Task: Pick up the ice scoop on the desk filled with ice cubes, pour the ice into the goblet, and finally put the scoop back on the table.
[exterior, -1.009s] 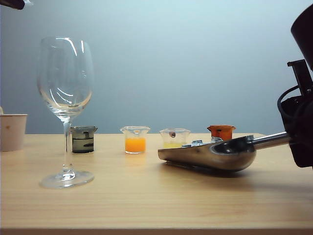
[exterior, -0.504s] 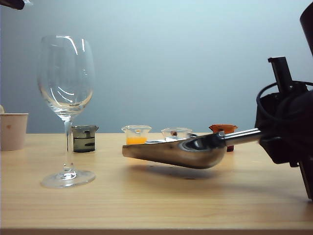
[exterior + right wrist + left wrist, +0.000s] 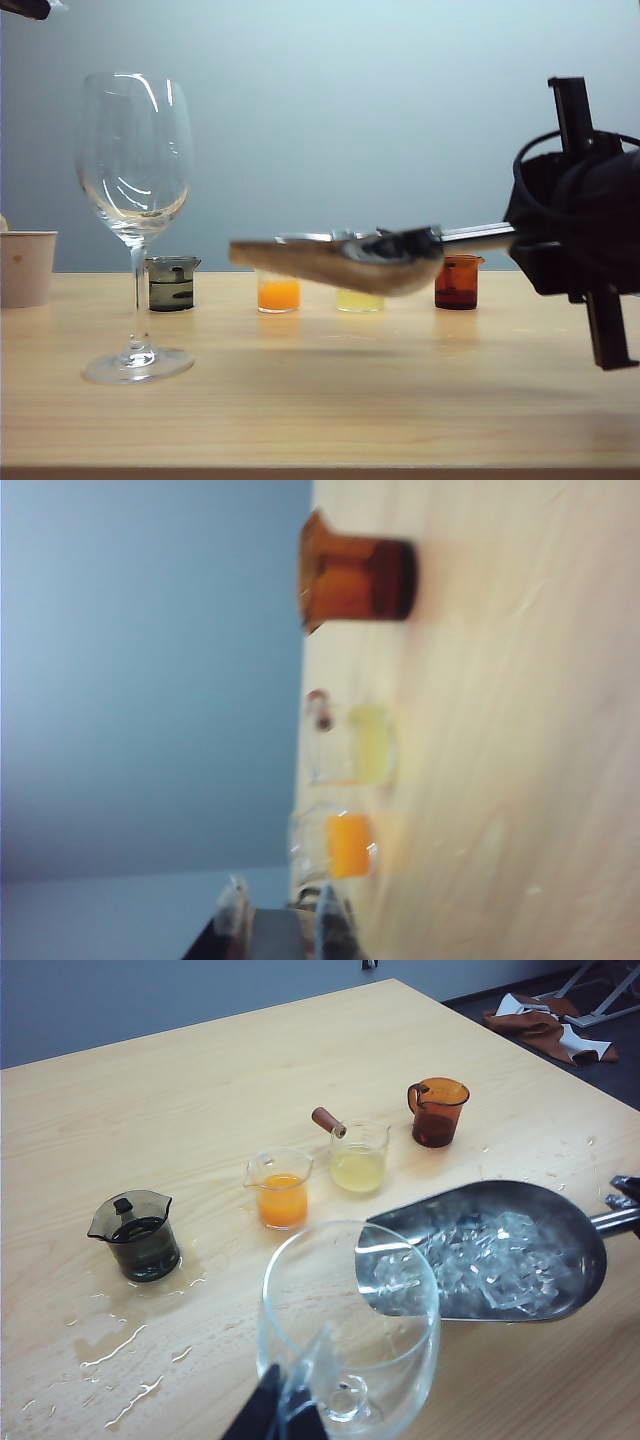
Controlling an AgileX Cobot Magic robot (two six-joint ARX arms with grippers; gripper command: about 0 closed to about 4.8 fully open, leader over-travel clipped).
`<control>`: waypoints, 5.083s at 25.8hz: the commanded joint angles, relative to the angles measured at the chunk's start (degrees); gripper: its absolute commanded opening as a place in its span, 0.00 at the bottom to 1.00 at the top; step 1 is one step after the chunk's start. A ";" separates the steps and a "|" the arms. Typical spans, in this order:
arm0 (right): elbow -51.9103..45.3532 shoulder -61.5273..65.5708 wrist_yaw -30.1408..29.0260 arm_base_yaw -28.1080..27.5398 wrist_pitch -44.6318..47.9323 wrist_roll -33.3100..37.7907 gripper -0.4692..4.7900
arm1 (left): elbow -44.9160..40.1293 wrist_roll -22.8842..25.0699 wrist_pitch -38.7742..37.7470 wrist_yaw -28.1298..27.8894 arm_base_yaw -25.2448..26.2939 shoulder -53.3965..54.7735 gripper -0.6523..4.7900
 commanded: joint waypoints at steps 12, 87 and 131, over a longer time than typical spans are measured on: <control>3.04 -6.10 -4.17 -1.70 0.98 -0.57 0.08 | 0.24 0.17 0.55 0.04 0.04 -0.13 0.11; 48.83 -13.88 -60.26 -21.99 -61.64 -14.80 0.08 | 2.82 -3.02 -15.67 -2.93 0.04 -6.12 0.11; 55.34 -11.02 -60.72 -21.94 -65.94 -23.82 0.08 | 2.82 -3.02 -15.67 -2.93 0.04 -6.12 0.11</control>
